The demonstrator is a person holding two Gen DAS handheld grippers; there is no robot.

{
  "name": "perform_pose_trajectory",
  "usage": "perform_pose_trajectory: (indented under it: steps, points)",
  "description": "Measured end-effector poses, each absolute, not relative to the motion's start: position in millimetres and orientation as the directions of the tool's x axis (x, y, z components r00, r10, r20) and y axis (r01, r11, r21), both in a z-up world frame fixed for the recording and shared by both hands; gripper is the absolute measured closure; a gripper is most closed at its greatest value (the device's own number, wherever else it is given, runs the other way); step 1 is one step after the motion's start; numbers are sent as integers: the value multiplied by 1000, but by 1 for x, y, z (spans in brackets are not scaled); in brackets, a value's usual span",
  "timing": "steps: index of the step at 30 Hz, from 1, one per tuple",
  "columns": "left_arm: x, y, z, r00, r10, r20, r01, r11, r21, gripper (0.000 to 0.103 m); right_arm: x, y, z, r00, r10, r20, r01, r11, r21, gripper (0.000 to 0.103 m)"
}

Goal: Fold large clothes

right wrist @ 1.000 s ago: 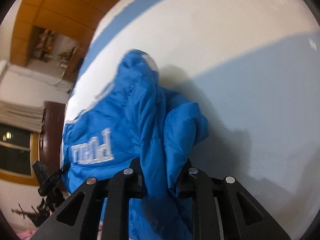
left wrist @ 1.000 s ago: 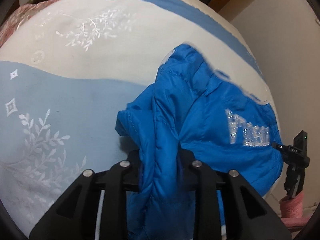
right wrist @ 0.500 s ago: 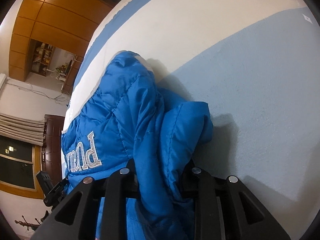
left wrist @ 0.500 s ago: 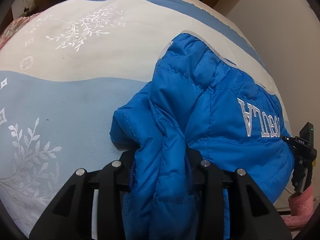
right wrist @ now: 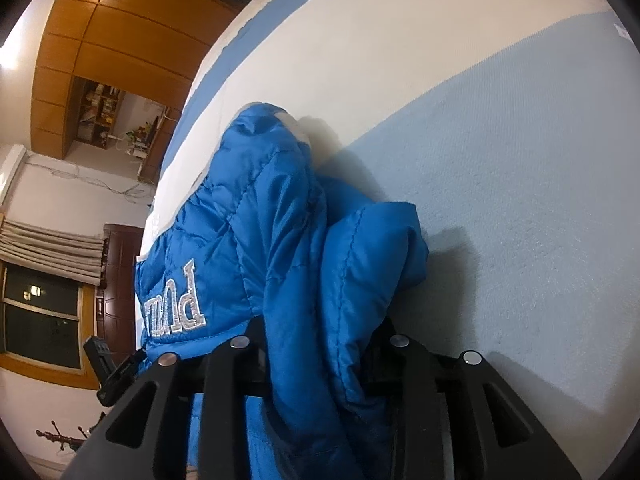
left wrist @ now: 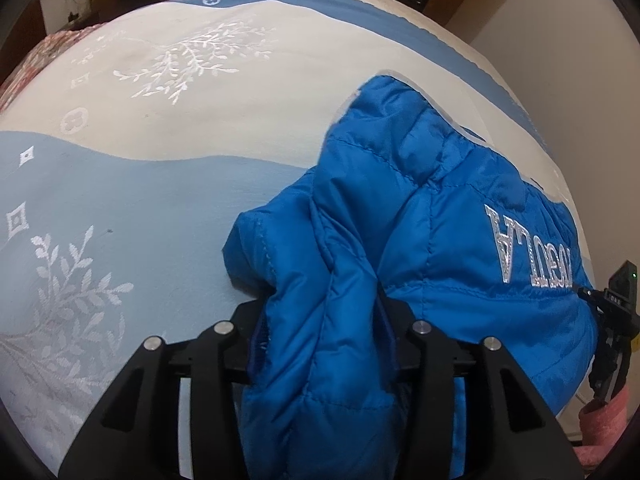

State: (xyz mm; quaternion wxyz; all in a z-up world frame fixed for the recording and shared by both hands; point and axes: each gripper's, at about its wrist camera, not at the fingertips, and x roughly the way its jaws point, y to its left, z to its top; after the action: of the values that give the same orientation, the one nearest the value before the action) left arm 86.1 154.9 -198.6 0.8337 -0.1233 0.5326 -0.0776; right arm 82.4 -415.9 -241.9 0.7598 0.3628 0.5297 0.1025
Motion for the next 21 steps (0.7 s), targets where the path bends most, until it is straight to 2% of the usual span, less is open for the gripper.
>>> perform_pose_trajectory:
  steps: [3,9,13,21]
  points:
    - [83,158,-188,419,-228,-879,-41,962,-270,52,80,-418,-229,410,518,-751,217,744,632,64]
    - [59,157,-142,482,-148,-864,-68,976,-206,54,63,-421,-184,406,440,-801,146,834,533,63]
    - [41,131,-112,519,-131,-845,-31,985,-171,54,50,-403,-154,415,372,-830,49,902,429,65]
    - [28,60,-119,500,-158,-852,28,986,-166,54,50,-356,-136,443,360,-821,-70,927,369,67]
